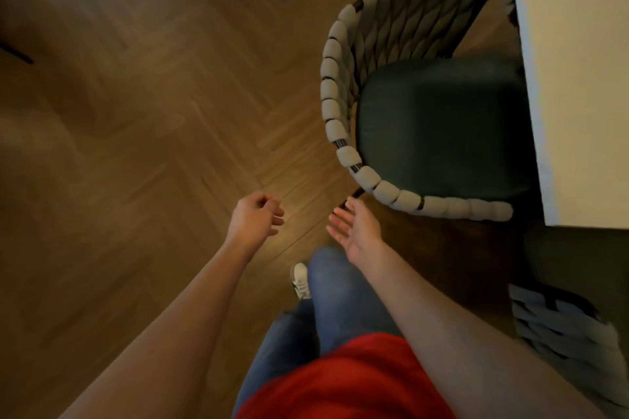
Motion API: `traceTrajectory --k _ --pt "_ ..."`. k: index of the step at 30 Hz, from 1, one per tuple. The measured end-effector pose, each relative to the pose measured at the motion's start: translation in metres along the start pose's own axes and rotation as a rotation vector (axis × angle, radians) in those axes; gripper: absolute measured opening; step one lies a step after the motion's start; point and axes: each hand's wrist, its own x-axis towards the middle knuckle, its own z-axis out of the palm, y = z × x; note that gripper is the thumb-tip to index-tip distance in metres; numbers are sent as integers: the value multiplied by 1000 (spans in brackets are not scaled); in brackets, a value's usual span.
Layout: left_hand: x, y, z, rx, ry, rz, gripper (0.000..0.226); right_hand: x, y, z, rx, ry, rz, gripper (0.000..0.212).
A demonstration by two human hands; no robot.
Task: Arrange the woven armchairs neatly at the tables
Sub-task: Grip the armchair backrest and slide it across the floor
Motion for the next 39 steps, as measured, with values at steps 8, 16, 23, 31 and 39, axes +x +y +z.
traceTrajectory --k 8,16,23,31,39 --pt "136 88 -16 175 -144 49 17 57 -42 119 374 -43 63 41" --pt "248 191 5 460 -355 97 19 112 -91 177 908 83 96 61" --pt "304 249 49 647 -567 43 26 119 -111 190 1298 251 126 59" --pt "353 290 93 596 -612 -62 46 135 -127 205 1523 476 1 52" --pt "410 329 124 623 -672 -43 65 132 -132 191 1595 783 -73 30"
